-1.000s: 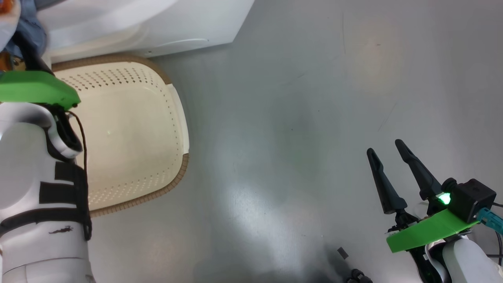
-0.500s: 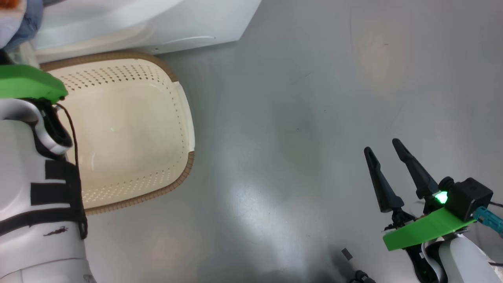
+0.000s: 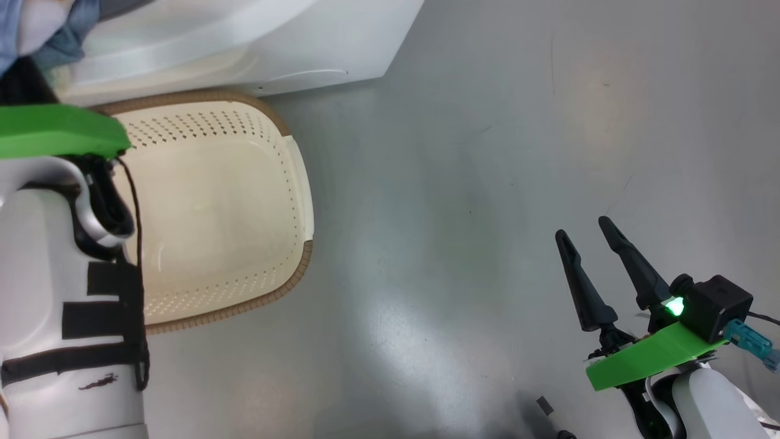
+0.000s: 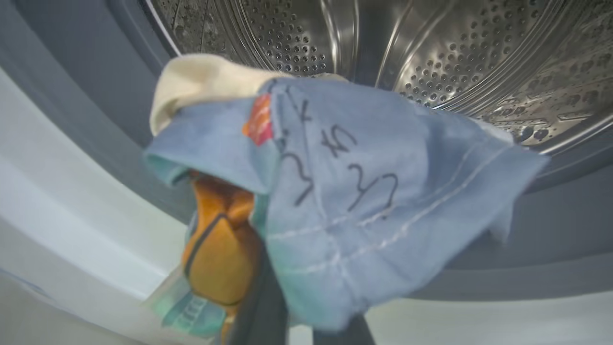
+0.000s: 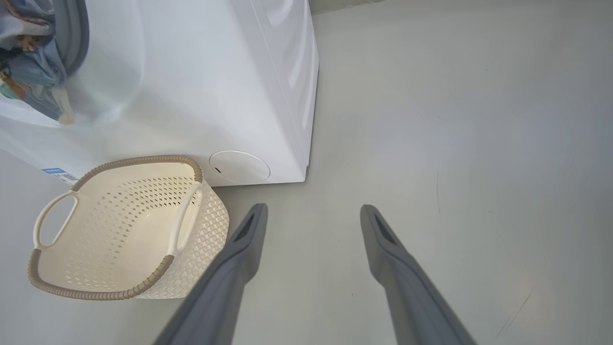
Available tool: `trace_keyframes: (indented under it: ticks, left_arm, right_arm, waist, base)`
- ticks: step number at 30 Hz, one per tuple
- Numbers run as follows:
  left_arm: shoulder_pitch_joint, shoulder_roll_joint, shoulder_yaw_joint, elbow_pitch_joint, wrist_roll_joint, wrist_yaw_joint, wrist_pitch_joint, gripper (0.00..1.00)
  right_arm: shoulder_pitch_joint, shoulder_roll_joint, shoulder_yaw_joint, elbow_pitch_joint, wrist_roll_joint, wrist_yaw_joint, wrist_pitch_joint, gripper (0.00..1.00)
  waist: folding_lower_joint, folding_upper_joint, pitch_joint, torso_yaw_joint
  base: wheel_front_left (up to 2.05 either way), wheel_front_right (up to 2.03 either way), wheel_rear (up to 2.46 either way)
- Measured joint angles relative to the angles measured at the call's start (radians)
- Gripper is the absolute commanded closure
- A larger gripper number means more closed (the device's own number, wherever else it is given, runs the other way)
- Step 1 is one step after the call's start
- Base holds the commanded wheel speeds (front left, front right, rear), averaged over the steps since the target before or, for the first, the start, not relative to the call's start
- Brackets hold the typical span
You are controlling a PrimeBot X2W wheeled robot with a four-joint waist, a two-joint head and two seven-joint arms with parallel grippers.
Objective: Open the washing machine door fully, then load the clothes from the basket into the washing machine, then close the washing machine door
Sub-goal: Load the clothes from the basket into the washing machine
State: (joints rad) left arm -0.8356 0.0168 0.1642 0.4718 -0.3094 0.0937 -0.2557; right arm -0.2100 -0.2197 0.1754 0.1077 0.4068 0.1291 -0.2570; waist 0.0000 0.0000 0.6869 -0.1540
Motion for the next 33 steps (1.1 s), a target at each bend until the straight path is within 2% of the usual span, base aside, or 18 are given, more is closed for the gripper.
trace_keyframes:
  ticks: [5,11,15,20,26,33]
  left_arm:
    - [0.009,0.0,-0.041,-0.045,-0.013,0.017,-0.001,1.0]
    - [0.007,0.001,-0.042,-0.02,0.007,0.015,-0.001,1.0]
    - [-0.051,0.016,-0.039,0.044,0.033,0.006,-0.001,1.0]
    - [-0.164,0.063,-0.035,0.155,0.06,0.001,-0.001,1.0]
    - [-0.239,0.073,-0.03,0.281,0.068,-0.002,-0.001,1.0]
    - [-0.323,0.112,-0.024,0.399,0.068,-0.002,-0.001,1.0]
  right_arm:
    - [0.0,0.002,0.003,0.005,0.001,0.0,0.0,0.0]
    - [0.0,0.013,0.006,0.007,0.001,0.0,0.0,0.0]
    - [0.001,0.018,0.011,0.011,0.001,0.0,0.0,0.0]
    - [0.006,0.025,0.024,0.019,0.009,0.0,0.0,0.0]
    - [0.009,0.025,0.034,0.023,0.009,0.0,0.0,0.0]
    - [0.033,0.023,0.035,0.024,0.009,0.0,0.0,0.0]
  waist:
    - [0.0,0.0,-0.012,-0.006]
    - [0.0,0.0,-0.021,-0.026]
    - [0.0,0.0,-0.028,-0.039]
    - [0.0,0.0001,-0.039,-0.06]
    - [-0.0001,0.0,-0.051,-0.078]
    - [0.0,0.0,-0.058,-0.094]
  base:
    - [0.0,0.0,0.0]
    - [0.0,0.0,0.0]
    - [0.0,0.0,0.0]
    - [0.0,0.0,0.0]
    - [0.0,0.0,0.0]
    - [0.0,0.0,0.0]
